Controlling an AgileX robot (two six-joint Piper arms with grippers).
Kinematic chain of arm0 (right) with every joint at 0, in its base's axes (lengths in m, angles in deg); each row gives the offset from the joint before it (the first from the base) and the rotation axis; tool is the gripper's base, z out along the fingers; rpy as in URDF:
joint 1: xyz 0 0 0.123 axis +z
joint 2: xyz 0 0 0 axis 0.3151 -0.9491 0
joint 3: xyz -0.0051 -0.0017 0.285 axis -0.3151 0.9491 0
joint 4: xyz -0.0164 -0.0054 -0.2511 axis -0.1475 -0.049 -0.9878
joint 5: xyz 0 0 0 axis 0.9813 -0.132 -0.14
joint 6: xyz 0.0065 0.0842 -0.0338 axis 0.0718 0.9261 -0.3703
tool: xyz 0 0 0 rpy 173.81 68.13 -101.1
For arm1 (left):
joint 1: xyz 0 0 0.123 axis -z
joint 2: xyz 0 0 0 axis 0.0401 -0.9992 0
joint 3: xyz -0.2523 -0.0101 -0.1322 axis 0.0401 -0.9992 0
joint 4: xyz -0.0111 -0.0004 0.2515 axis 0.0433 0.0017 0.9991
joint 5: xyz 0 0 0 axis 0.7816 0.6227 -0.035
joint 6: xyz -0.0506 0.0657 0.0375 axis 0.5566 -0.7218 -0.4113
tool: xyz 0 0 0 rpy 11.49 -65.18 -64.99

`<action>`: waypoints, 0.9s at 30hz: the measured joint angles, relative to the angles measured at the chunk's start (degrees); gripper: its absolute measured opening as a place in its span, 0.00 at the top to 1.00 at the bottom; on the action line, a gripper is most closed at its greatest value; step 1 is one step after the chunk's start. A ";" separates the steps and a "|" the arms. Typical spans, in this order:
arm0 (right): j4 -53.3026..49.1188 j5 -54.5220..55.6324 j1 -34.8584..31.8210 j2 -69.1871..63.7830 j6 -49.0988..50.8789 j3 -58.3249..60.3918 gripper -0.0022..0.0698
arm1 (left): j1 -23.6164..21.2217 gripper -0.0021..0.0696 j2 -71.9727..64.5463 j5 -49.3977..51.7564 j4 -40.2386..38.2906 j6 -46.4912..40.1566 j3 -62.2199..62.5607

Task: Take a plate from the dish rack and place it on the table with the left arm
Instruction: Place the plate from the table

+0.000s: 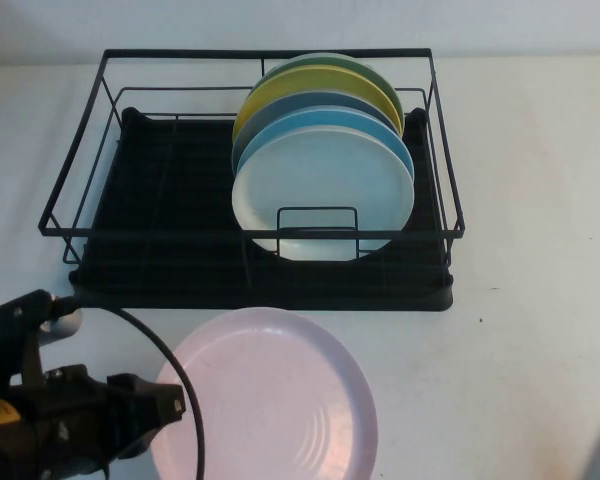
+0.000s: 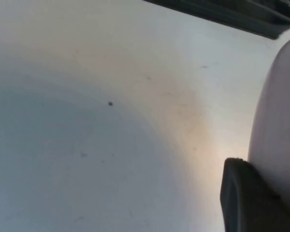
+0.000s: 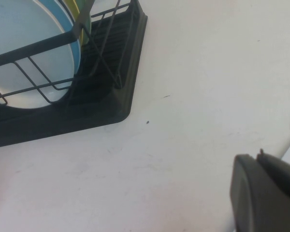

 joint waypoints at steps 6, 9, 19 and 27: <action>0.00 0.00 0.00 0.00 0.00 0.00 1.00 | 0.00 0.91 -8.65 -7.77 -1.28 -1.59 -0.80; 0.00 0.00 0.00 0.00 0.00 0.00 1.00 | 0.00 0.84 -13.39 -10.85 -1.46 -1.91 -0.80; 0.00 0.00 0.00 0.00 0.00 0.00 1.00 | -0.03 0.33 -20.37 -15.01 -1.84 -5.96 0.77; 0.00 0.00 0.00 0.00 0.00 0.00 1.00 | -0.03 0.53 -9.73 -13.84 -1.47 -12.96 5.23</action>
